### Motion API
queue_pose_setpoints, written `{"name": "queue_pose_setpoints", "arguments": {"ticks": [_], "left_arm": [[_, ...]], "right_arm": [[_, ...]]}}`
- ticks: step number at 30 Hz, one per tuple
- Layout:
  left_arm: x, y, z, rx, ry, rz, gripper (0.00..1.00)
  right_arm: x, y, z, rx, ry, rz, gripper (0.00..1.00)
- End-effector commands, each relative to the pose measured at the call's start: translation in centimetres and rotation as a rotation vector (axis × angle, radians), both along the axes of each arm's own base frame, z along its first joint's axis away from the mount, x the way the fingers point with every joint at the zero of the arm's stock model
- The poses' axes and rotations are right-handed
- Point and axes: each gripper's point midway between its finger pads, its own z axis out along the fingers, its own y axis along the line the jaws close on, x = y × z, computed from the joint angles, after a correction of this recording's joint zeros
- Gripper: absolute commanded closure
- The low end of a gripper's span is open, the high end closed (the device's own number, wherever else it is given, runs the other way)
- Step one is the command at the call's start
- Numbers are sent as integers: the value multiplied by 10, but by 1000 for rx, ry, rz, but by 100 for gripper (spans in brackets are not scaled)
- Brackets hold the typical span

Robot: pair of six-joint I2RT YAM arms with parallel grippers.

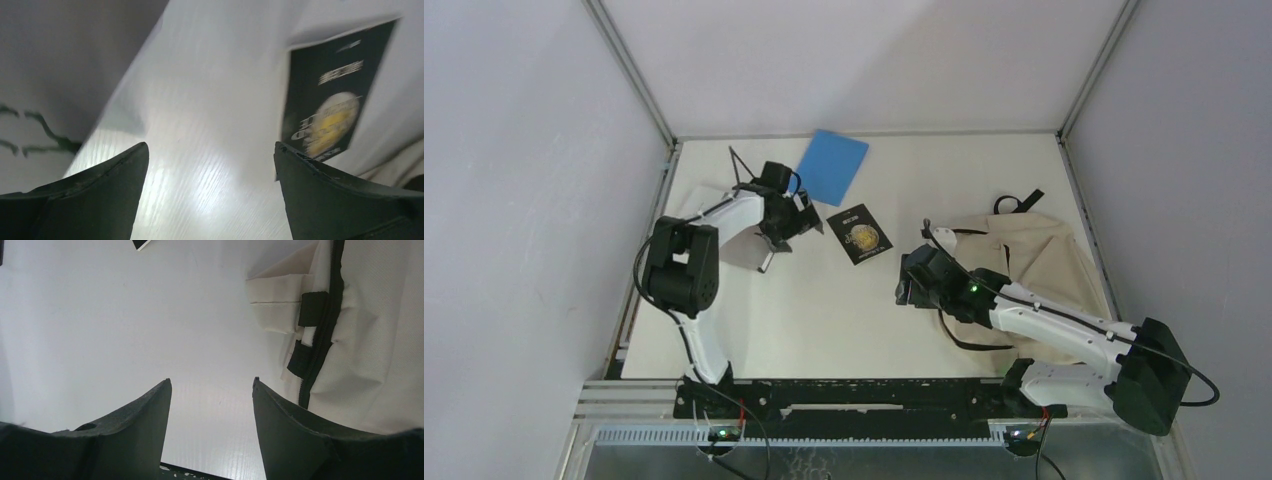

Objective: Pack the student bag
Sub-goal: Adjust the book at the center of the board.

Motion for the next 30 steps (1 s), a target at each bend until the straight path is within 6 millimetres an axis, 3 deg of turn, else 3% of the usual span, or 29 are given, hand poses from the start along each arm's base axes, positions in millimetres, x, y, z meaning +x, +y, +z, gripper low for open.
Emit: {"name": "queue_pose_setpoints", "arguments": {"ticks": [1,4,7,17,23,30], "left_arm": [[-12,38,28,198,-22,29,0],[20,80,58,412,-94,103,0],[40,123,69,573,-28,164,0],[96,197,106,528,-104,331,7],[121,274,109,573,-78,416,6],[148,310,99,489,-164,367,4]], "right_arm": [[12,13,20,57,-55,13,32],[11,14,22,64,-59,17,32],[8,11,26,62,-62,6,32],[0,-6,28,32,-73,-30,32],[-3,-5,27,43,-66,-45,32],[-1,-1,21,21,-58,-24,32]]}}
